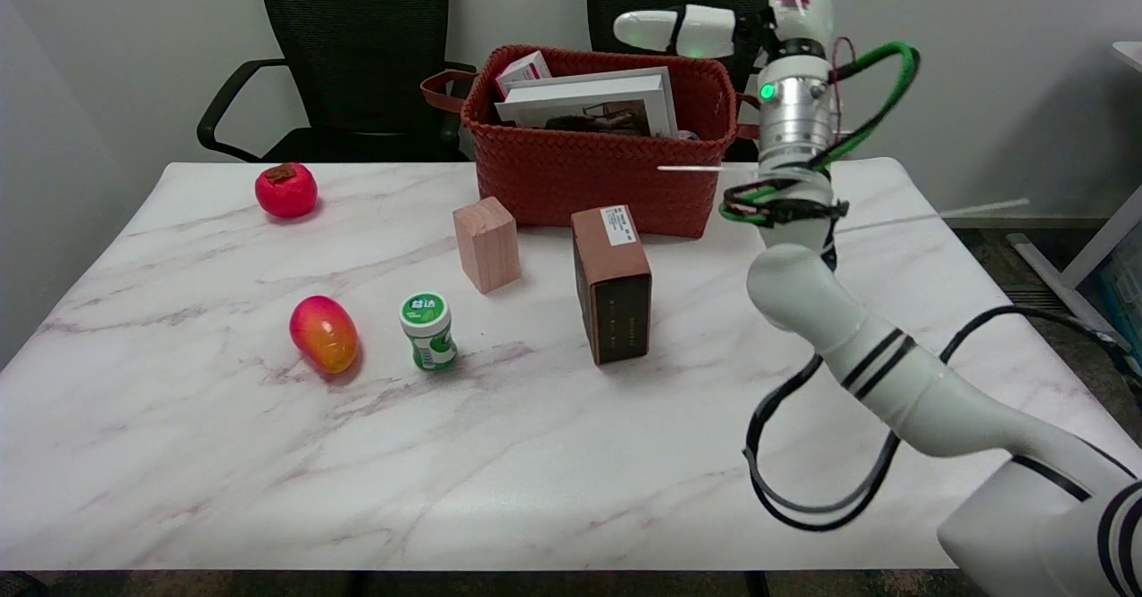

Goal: Place the white book into the brown storage basket.

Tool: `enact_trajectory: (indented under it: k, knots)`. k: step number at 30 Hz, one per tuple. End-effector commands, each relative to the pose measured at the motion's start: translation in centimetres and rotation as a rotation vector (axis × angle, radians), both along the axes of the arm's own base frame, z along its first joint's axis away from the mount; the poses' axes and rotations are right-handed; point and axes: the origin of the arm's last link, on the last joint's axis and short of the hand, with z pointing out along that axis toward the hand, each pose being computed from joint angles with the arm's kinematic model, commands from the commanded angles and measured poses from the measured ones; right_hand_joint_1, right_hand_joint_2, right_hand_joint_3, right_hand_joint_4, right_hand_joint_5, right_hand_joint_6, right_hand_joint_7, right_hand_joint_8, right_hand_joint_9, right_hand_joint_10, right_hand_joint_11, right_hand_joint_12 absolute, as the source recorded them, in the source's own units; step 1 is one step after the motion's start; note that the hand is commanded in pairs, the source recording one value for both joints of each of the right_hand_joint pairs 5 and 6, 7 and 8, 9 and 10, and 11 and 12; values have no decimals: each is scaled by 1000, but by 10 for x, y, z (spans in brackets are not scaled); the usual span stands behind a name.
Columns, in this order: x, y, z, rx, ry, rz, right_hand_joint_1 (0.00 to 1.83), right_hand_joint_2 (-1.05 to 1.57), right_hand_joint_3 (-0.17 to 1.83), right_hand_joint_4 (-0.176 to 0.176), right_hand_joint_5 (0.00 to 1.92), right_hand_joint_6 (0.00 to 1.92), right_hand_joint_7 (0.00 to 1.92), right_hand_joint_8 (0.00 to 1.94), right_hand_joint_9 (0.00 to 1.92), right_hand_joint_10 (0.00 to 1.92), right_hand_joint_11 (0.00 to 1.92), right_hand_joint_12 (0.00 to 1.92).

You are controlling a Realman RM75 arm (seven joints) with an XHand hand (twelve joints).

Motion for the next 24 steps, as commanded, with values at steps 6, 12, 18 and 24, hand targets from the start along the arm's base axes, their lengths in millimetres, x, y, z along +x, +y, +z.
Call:
enact_trajectory:
  k: [6, 12, 18, 24]
  knots:
    - [-45, 149, -43, -224, -9, 229, 862, 110, -175, 0, 0, 0, 184, 184, 186, 186, 0, 0]
    - [-65, 177, -59, -228, 4, 213, 947, 210, 173, 0, 0, 0, 259, 259, 271, 271, 50, 50]
    - [-78, 203, -71, -229, -5, 220, 972, 273, 218, 0, 0, 0, 274, 274, 290, 290, 78, 78]
    - [-91, 222, -73, -274, -1, 254, 975, 285, 287, 0, 58, 58, 289, 289, 298, 298, 98, 98]
